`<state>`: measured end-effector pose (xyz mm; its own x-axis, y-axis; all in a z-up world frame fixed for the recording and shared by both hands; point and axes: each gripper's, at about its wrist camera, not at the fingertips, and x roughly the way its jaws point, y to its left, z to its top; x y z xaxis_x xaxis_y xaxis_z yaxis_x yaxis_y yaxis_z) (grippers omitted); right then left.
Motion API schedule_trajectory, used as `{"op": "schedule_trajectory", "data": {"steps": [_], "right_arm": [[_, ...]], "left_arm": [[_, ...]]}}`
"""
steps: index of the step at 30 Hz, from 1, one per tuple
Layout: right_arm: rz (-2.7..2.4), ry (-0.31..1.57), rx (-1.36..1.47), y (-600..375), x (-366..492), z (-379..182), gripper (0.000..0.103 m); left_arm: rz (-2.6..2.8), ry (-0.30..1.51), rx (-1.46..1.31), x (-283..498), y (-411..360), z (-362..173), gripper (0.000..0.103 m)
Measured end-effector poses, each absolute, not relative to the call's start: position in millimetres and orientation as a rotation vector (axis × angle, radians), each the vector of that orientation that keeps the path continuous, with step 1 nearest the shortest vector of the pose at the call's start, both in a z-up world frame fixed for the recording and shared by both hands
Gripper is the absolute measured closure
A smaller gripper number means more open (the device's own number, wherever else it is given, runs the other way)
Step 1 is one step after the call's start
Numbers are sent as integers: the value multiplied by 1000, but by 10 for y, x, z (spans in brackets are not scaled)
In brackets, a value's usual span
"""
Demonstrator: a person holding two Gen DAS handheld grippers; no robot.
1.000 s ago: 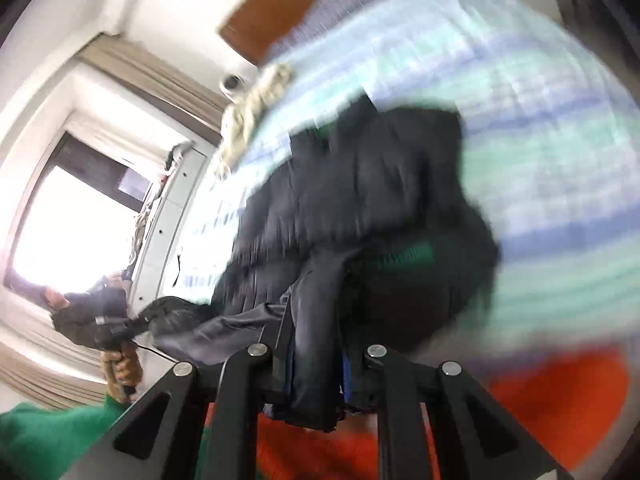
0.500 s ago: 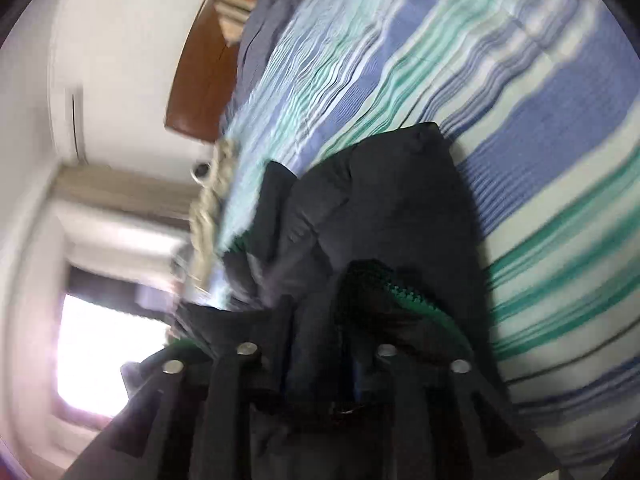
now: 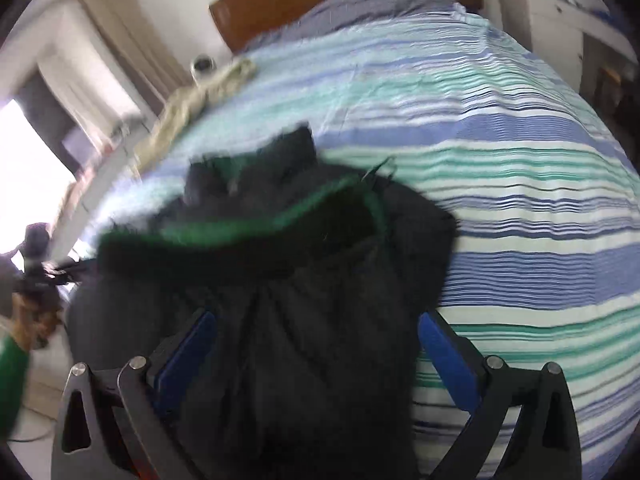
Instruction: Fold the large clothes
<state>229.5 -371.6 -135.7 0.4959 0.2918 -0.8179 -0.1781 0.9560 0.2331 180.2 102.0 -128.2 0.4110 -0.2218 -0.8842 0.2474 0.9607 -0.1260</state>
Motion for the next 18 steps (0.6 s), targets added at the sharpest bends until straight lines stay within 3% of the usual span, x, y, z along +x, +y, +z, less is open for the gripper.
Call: {"op": "schedule_trajectory", "data": {"steps": [1, 2, 3, 4, 5, 12, 18], "right_arm": [[245, 1027, 94, -3640, 2290, -1397, 11], [215, 1020, 66, -3572, 2260, -1373, 35], [194, 994, 29, -3510, 2199, -1272, 48], [171, 969, -22, -3448, 2152, -1160, 71], [155, 937, -88, -3392, 2082, -1032, 83], [65, 647, -100, -3432, 2130, -35, 86], [-47, 611, -72, -3462, 2742, -348, 86]], "left_arm": [[-293, 1098, 28, 1780, 998, -1250, 37], [-275, 1083, 32, 1736, 997, -1176, 48], [-262, 1062, 38, 1698, 1008, -1079, 68], [-266, 1034, 41, 1659, 1030, -963, 81], [-271, 1002, 39, 1615, 1060, -844, 82], [-143, 699, -91, 1760, 1095, -109, 83], [29, 697, -77, 2386, 938, -715, 82]]}}
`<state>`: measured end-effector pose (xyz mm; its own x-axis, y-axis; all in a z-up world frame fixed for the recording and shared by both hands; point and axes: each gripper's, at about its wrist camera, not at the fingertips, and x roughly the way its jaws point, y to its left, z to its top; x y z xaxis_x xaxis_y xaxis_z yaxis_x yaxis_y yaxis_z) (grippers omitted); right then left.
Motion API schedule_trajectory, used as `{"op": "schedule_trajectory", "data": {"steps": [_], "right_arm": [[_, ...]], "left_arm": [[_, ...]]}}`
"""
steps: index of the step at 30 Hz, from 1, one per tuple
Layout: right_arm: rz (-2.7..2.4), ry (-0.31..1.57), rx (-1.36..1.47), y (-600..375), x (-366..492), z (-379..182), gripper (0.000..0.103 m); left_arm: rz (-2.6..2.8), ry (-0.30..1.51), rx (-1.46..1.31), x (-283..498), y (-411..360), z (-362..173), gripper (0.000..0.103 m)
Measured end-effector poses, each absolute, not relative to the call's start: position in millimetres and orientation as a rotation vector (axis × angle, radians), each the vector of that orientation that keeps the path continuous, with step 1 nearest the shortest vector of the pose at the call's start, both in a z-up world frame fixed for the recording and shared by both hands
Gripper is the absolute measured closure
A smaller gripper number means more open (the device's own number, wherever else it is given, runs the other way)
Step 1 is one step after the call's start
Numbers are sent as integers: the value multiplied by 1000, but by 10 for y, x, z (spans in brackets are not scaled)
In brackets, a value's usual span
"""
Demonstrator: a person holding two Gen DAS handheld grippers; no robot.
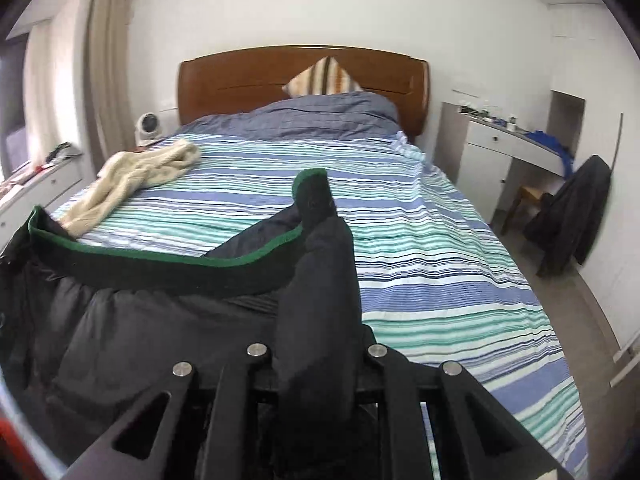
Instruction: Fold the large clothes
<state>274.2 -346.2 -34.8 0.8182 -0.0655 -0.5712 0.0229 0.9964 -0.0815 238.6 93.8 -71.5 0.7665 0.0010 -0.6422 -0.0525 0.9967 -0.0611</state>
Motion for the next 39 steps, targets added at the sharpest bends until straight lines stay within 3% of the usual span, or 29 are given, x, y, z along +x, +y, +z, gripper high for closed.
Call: {"op": "schedule_trajectory", "data": {"steps": [3, 6, 20, 28, 31, 34, 36, 39], "right_arm": [[-103, 728, -61, -3487, 3030, -995, 86], [-100, 792, -124, -3421, 3098, -1623, 85], [-37, 738, 30, -3583, 3198, -1882, 81], [-32, 742, 55, -3604, 3231, -1922, 80], [1, 744, 113, -3690, 3210, -1903, 79], [75, 793, 211, -3891, 3243, -1837, 77], [98, 837, 245, -4007, 3237, -1712, 74], [85, 741, 264, -4130, 3000, -1343, 67]], "left_arm": [[105, 806, -27, 2576, 957, -1317, 79], [117, 823, -172, 2561, 1260, -1684, 69], [78, 806, -253, 2527, 1191, -1849, 67], [99, 840, -240, 2639, 1162, -1868, 61], [124, 875, -216, 2649, 1148, -1828, 47], [107, 943, -189, 2626, 1165, -1634, 46], [55, 873, -223, 2404, 1185, -1282, 43], [-16, 755, -206, 2157, 1027, -826, 23]]}}
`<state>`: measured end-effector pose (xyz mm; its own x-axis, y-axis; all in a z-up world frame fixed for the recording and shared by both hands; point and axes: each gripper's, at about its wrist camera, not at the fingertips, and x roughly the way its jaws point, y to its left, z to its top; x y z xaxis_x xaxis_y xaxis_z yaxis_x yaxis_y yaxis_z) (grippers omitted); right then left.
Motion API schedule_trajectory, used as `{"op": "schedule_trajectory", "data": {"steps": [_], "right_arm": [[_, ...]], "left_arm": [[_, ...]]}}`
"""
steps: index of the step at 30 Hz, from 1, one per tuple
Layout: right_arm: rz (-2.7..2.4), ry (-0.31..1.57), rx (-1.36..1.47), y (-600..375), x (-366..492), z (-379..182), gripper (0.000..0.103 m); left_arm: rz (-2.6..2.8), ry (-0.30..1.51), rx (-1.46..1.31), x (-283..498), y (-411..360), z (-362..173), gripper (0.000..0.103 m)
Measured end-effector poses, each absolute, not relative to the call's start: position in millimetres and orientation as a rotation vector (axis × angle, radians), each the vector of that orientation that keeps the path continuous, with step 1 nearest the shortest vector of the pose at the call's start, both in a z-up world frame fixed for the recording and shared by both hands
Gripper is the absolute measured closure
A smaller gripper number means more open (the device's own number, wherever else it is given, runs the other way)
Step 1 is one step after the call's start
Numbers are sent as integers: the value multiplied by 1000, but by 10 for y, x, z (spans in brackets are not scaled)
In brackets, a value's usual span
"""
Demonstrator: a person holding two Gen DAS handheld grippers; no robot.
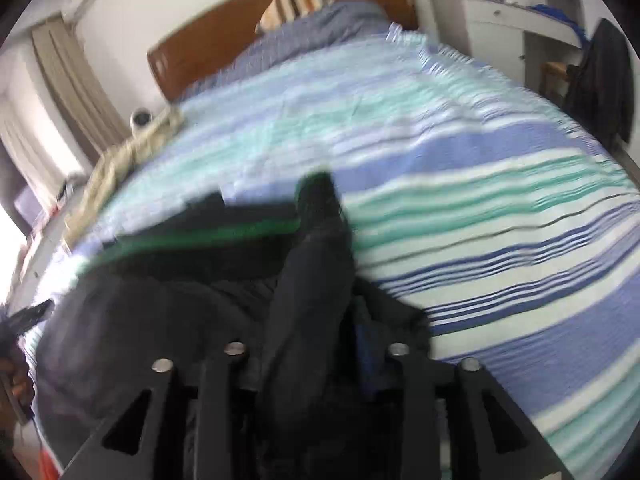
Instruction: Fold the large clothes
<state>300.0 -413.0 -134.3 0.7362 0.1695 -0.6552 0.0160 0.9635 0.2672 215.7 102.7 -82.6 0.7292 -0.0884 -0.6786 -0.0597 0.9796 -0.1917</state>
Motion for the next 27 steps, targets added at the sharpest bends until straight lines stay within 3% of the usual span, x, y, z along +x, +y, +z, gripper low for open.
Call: {"op": "schedule_trajectory", "data": {"steps": [1, 4, 9, 14, 27], "right_arm": [[91, 706, 250, -4120, 2940, -1222, 66], [195, 682, 256, -3942, 2935, -971, 64], [276, 730, 249, -3623, 3227, -1070, 64], [255, 831, 329, -3843, 3479, -1824, 70], [273, 752, 444, -3939, 3504, -2043, 74]], "left_arm": [[-35, 740, -196, 2139, 953, -756, 18], [-193, 777, -168, 2260, 499, -655, 17], [-344, 918, -23, 2680, -408, -1122, 17], [-338, 925, -111, 2865, -383, -1622, 11], [-327, 921, -61, 2918, -495, -1707, 9]]}}
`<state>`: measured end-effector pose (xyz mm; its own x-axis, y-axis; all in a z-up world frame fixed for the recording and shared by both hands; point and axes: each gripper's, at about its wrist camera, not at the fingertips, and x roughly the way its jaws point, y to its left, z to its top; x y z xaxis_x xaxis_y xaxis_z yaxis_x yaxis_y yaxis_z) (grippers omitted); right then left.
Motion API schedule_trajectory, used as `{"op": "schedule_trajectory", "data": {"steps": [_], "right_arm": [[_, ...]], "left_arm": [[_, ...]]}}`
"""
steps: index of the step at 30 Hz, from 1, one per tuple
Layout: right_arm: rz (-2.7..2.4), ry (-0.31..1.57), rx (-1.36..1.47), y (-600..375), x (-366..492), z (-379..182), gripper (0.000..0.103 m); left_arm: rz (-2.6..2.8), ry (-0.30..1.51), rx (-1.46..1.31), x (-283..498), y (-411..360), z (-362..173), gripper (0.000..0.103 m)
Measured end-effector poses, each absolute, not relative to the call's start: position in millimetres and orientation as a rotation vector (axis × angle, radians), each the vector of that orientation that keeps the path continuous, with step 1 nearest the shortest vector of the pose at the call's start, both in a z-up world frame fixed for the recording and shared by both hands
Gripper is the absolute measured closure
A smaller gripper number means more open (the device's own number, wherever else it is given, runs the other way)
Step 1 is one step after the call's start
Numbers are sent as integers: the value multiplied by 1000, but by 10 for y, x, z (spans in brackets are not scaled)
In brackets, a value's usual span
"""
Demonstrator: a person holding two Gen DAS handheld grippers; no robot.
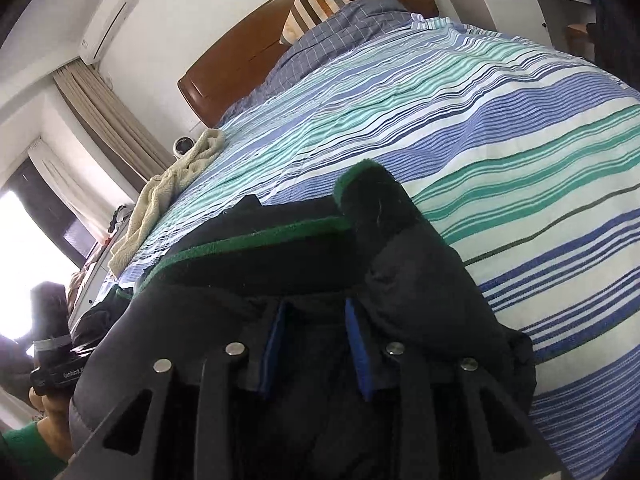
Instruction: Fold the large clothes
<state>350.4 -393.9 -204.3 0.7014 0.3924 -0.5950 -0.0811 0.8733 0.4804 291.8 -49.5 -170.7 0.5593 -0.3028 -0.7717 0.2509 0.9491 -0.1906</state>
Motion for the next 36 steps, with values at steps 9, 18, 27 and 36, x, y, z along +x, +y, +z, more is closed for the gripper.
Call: {"op": "schedule_trajectory", "data": {"steps": [9, 18, 27, 36], "right_arm": [[276, 747, 446, -3929, 3522, -2026, 73], [280, 748, 456, -3985, 3505, -2051, 73], [283, 747, 455, -4018, 3506, -2063, 73], [281, 746, 449, -4019, 3505, -2051, 74]], "left_arm": [[-396, 979, 58, 2555, -583, -1584, 8], [-397, 1032, 87, 2490, -622, -1472, 15], [-462, 974, 75, 2258, -581, -1717, 10], [-443, 961, 205, 1824, -680, -1412, 14]]}}
